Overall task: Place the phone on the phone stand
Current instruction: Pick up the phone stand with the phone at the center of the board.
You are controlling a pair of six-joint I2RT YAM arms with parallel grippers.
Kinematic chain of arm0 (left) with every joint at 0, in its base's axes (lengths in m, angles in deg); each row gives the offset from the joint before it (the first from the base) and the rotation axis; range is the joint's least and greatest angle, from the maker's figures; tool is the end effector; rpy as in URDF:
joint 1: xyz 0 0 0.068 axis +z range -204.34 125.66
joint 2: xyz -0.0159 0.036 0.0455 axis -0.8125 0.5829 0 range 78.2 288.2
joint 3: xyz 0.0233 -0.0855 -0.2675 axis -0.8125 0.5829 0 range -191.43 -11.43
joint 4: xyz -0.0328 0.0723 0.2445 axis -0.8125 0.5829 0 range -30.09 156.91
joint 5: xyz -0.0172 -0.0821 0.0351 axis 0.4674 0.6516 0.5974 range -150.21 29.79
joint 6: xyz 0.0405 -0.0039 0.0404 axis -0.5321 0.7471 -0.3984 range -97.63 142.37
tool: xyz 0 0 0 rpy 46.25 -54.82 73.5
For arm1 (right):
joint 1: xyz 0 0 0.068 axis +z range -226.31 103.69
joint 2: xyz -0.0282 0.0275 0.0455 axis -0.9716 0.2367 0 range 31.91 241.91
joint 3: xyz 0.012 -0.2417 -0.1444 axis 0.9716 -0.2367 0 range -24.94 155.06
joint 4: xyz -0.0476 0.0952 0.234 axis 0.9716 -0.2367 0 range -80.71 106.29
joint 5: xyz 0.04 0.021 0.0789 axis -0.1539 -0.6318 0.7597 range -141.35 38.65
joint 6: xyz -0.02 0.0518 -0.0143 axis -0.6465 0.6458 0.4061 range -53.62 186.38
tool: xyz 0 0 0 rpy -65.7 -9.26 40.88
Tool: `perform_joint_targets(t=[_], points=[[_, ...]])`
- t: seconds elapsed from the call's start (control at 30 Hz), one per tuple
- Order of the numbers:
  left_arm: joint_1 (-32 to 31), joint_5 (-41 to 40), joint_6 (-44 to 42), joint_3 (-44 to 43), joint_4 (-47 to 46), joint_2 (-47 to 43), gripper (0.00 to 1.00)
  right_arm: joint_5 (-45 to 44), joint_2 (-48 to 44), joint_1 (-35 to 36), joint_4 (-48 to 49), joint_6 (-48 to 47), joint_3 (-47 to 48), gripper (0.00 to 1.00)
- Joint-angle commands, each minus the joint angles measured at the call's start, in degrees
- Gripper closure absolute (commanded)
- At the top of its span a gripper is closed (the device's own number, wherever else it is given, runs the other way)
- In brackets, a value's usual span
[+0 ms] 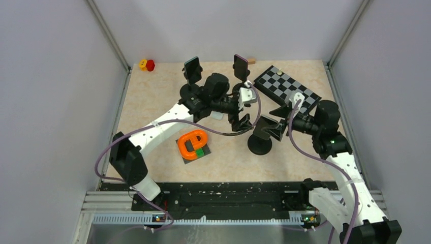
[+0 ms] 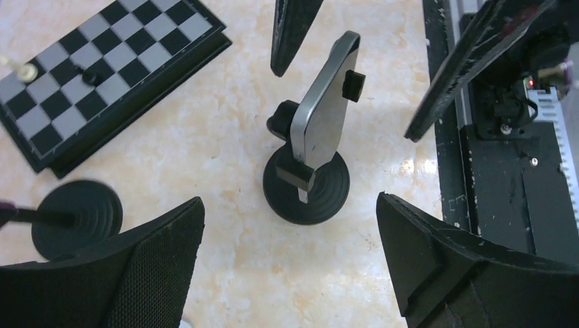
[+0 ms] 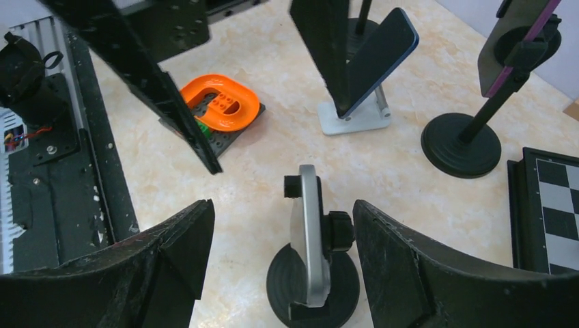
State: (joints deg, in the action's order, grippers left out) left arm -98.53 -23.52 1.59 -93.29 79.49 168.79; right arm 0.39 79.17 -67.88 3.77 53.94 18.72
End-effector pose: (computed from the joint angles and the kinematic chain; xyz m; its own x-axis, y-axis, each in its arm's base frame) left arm 0.2436 -0.2705 0.3591 0.0143 0.3829 -0.9237 0.9959 0.0776 0.0475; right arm 0.1669 0.0569 0.3315 -0.0879 -0.1478 -0.9851 -0.8765 0.4814 0.0060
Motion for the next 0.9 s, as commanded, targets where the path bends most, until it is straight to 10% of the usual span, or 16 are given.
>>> perform_joint_targets(t=[0.0, 0.37, 0.87], points=[[-0.2, 9.8, -12.1, -9.3, 9.0, 6.3, 0.01, 2.6, -3.6, -0.8, -5.7, -4.1, 3.2, 0.25], [-2.2, 15.7, -23.7, -25.2, 22.7, 19.8, 0.01, -0.9, -8.8, -4.4, -8.7, -5.7, 0.4, 0.24], [-3.1, 19.3, -19.8, -27.7, 21.3, 24.9, 0.32, -1.7, -9.3, -5.2, -7.7, -5.4, -1.1, 0.24]])
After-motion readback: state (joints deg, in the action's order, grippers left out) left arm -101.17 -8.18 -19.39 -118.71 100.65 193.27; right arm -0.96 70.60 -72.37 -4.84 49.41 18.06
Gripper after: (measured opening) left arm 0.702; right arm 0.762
